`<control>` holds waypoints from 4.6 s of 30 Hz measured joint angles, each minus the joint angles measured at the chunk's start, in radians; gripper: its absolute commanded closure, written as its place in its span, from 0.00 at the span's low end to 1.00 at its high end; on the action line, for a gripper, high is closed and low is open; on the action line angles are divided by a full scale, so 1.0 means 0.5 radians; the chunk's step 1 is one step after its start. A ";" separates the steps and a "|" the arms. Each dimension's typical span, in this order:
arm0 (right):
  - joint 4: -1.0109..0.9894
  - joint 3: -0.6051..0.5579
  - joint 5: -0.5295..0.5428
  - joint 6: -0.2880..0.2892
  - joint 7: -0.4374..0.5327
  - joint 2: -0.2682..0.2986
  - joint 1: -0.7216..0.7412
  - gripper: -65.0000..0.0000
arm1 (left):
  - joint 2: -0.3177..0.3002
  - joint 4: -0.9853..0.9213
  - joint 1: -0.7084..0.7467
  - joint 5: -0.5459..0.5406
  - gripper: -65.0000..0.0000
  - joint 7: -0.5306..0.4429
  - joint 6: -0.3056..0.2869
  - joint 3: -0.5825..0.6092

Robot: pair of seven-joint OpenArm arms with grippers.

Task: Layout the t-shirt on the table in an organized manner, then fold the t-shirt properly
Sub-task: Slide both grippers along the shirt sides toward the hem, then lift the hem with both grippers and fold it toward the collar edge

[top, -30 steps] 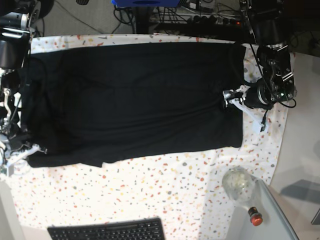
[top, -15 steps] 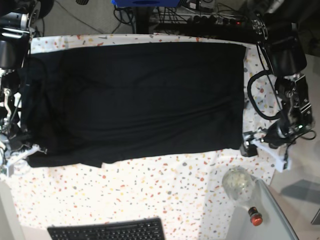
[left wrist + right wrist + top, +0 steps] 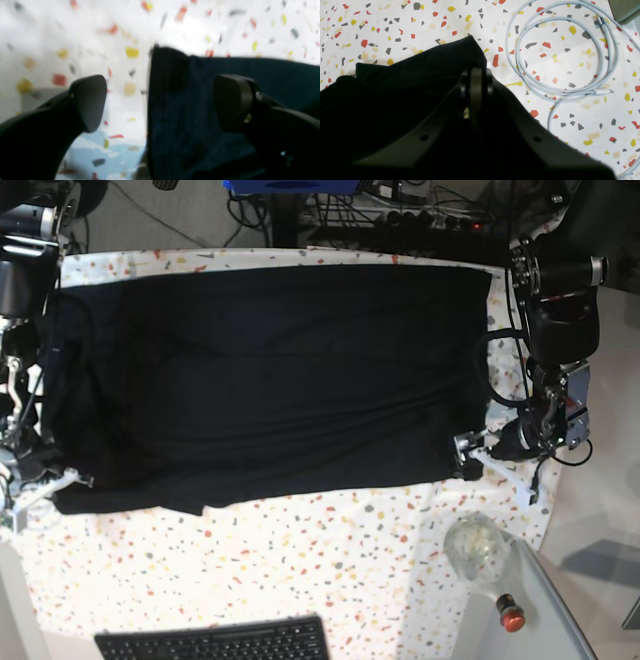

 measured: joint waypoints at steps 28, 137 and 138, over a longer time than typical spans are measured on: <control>0.000 0.002 0.006 0.000 0.001 -0.002 0.005 1.00 | 0.081 -0.387 -0.215 -0.004 0.00 -0.331 0.030 0.208; -0.824 0.246 -0.831 0.562 1.243 0.146 0.032 1.00 | -0.094 1.266 0.574 -0.750 1.00 0.783 -0.008 0.038; -0.809 0.249 -0.832 0.555 1.238 0.146 0.016 1.00 | -0.094 1.305 0.573 -0.765 1.00 0.785 -0.007 0.037</control>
